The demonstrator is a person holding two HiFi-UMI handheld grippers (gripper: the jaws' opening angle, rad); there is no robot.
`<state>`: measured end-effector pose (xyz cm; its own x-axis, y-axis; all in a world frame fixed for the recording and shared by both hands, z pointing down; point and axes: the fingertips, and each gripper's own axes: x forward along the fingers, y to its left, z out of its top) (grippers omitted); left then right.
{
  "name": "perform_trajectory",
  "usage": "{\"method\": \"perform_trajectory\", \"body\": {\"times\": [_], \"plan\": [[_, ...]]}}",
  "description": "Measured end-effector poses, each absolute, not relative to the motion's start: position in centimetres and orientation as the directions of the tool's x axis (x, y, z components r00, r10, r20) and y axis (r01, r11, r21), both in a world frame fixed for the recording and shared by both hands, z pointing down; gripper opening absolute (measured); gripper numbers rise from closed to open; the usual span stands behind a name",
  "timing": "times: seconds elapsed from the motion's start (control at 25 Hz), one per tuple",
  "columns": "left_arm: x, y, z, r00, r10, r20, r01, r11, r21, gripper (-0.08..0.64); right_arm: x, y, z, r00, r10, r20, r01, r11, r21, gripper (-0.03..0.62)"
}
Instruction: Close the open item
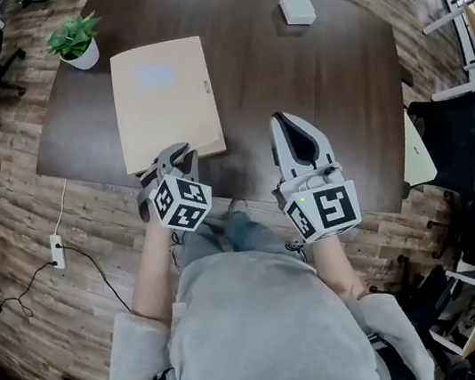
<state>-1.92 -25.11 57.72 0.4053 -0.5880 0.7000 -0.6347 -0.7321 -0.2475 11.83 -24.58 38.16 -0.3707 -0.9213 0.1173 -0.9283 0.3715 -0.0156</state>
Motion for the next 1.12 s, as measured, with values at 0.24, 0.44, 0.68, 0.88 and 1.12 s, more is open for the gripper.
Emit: {"method": "perform_trajectory", "body": {"times": [0.24,0.44,0.68,0.88,1.12], "plan": [[-1.5,-24.8,58.8,0.351,-0.541,0.764,-0.521,-0.791,-0.321,0.035,11.9,-24.6,38.1,-0.386,-0.915,0.114,-0.922,0.386,-0.018,0.014],[-1.1,-24.7,59.1,0.281,-0.503,0.817,-0.357,-0.845,-0.397,0.037,11.9,-24.7,38.0,-0.387,-0.916,0.108,-0.922,0.386,-0.028,0.014],[-1.3,-24.4,58.6,0.325,-0.509,0.797,-0.353,-0.847,-0.397,0.071,11.7,-24.4,37.5,-0.394,-0.914,0.099,-0.919,0.394,-0.017,0.014],[-1.2,-24.2,58.6,0.395,-0.456,0.798,-0.391,-0.869,-0.303,0.107,12.0,-24.3,37.5,-0.382,-0.918,0.101,-0.924,0.382,-0.020,0.014],[-1.1,-24.1,58.8,0.476,-0.364,0.801,-0.444,-0.885,-0.139,0.126,12.0,-24.3,37.5,-0.377,-0.921,0.104,-0.926,0.376,-0.022,0.014]]}}
